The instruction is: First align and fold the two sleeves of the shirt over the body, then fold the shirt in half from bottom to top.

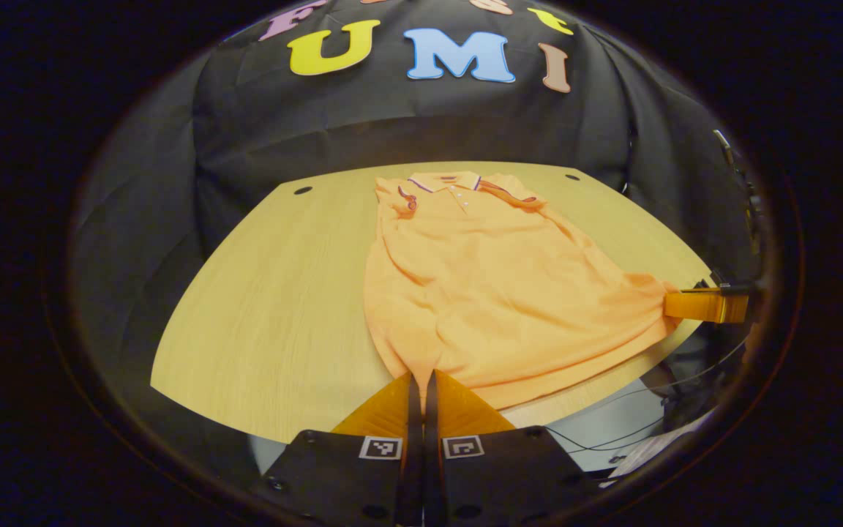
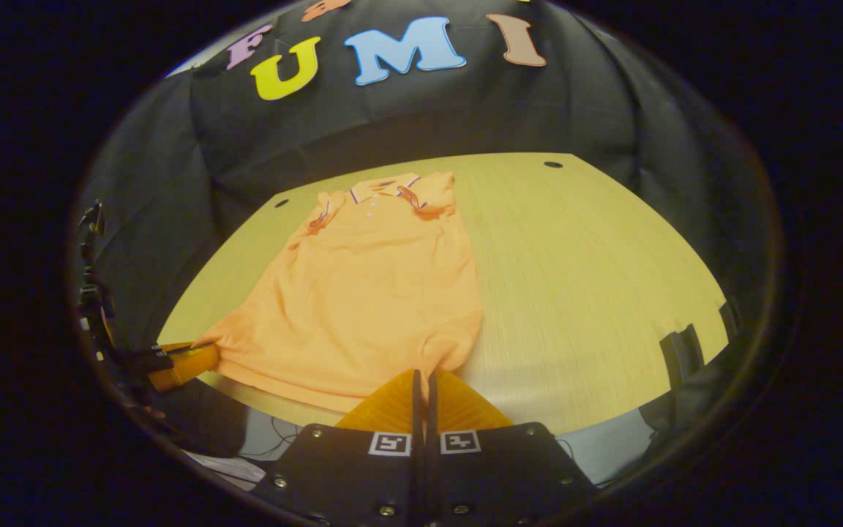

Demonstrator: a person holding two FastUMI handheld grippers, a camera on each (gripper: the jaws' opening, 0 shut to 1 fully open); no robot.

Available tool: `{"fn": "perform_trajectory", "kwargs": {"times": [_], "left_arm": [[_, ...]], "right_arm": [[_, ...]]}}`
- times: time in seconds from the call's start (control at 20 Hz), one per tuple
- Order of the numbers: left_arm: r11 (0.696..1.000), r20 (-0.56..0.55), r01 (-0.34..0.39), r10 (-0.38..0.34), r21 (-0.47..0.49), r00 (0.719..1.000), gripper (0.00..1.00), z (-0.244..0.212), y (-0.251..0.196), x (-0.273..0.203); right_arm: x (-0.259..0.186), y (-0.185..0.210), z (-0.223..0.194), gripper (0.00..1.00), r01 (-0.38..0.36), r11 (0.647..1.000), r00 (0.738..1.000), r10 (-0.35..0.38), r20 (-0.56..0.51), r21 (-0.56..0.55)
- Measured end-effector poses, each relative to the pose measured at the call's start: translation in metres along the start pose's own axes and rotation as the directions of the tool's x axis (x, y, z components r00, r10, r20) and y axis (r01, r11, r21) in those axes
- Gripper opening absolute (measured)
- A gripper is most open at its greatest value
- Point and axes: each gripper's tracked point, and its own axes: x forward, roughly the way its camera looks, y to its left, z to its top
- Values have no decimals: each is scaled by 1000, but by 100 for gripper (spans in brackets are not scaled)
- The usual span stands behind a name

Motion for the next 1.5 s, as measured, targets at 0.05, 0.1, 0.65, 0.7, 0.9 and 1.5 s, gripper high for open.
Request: {"fn": "perform_trajectory", "kwargs": {"times": [0.05,0.1,0.65,0.7,0.9,1.5], "left_arm": [[1000,14,-1,1,-3,1000,6,10,-1,-1],[1000,28,0,0,-5,1000,6,21,-1,-1],[1000,132,6,-2,-26,991,6,145,18,41],[1000,140,5,-2,-19,990,6,155,21,48],[1000,174,9,-9,2,985,7,200,29,75],[999,247,46,-51,24,968,6,307,50,193]], "right_arm": [[-2,1,11,0,-5,1000,1000,5,19,-3],[-2,0,22,0,-6,1000,999,6,35,-11],[26,6,154,0,-10,998,984,20,179,-54],[32,7,166,0,-7,998,982,18,187,-57],[62,11,206,0,5,998,978,9,210,-64],[151,4,305,0,96,993,967,-78,244,-63]]}}
